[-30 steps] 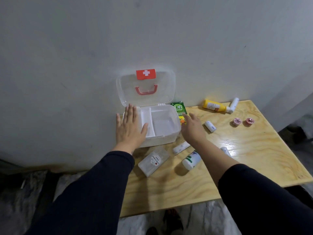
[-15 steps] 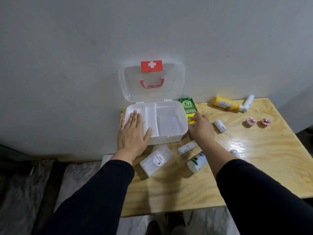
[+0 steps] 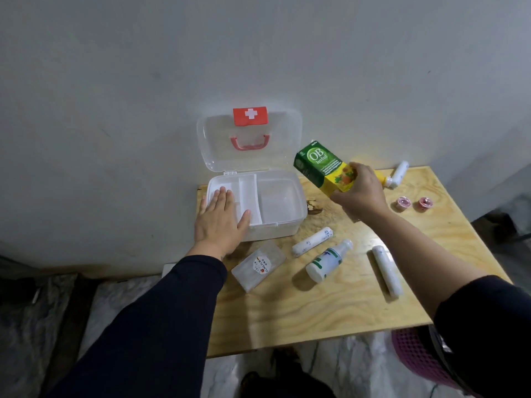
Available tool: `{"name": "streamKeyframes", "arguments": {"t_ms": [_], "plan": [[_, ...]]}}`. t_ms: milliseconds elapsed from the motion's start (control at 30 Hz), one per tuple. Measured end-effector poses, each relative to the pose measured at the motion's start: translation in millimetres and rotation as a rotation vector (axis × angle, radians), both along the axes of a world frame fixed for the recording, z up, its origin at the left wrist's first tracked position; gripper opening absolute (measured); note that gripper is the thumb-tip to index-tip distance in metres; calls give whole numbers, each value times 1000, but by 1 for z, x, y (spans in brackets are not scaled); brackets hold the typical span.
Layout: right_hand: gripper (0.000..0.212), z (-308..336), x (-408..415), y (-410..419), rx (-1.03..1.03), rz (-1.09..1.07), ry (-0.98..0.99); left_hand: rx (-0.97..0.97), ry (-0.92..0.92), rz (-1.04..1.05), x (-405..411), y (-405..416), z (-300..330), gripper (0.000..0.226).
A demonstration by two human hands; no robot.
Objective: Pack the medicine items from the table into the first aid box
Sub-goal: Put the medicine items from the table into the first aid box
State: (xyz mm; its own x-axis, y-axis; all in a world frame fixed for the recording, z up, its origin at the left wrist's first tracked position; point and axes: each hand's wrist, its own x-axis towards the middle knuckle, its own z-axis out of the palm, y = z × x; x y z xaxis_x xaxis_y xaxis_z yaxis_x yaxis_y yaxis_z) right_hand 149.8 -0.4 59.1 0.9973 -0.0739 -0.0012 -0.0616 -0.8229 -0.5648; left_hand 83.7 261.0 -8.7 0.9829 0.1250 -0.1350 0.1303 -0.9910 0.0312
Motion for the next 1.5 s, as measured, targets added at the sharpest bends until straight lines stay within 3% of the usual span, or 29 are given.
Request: {"name": "streamKeyframes", "arguments": {"t_ms": [200, 467, 800, 1000, 1500], "plan": [[77, 13, -9, 15, -233, 294, 4, 3, 4, -4, 0, 1, -1, 74], [59, 6, 6, 74, -484, 528, -14, -3, -17, 8, 0, 1, -3, 74], [49, -40, 28, 106, -377, 552, 185, -32, -25, -8, 1, 3, -5, 74], [31, -60, 34, 117, -315, 472, 149, -29, -28, -10, 1, 3, -5, 73], [48, -44, 22, 111, -178, 386, 138, -13, 3, -8, 1, 4, 0, 75]]}}
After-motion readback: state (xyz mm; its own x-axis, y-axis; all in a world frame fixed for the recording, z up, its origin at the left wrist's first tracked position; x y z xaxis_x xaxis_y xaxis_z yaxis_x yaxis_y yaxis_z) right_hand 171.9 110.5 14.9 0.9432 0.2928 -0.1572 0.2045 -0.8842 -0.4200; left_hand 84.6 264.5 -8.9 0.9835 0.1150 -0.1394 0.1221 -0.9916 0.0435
